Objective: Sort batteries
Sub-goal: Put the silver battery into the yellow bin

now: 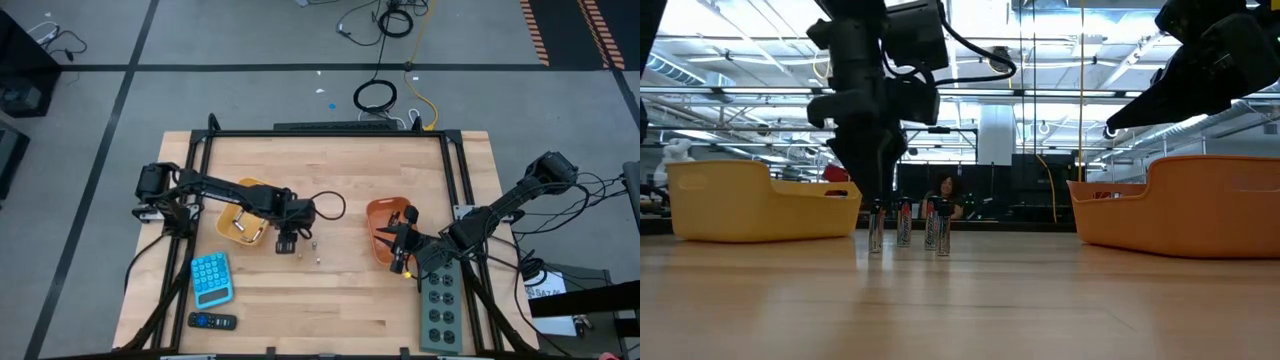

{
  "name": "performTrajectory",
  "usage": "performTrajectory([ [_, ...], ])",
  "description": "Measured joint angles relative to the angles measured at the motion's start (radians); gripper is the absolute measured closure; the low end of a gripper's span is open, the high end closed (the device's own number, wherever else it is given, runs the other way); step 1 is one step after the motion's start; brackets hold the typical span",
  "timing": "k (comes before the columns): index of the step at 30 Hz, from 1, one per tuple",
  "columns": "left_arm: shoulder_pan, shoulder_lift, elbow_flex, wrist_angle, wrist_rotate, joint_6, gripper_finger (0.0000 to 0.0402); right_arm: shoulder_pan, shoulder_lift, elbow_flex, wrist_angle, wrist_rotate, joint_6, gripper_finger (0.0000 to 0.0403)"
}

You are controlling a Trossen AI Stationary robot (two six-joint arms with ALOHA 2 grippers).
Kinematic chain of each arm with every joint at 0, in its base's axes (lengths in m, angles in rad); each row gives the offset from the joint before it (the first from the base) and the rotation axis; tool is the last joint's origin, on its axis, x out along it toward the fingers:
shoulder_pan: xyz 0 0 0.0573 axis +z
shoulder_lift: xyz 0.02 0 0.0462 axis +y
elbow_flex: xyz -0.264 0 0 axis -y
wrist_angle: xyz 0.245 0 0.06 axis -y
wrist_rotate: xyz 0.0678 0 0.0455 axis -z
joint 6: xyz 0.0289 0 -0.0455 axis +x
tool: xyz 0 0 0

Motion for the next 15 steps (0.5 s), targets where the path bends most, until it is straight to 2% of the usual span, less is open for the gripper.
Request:
performTrajectory([
  [15, 0.005, 0.049, 0.0, 0.014, 0.034, 0.058, 0.0199, 0.0, 0.0, 0.0, -0.014, 0.0, 0.006, 0.0321],
])
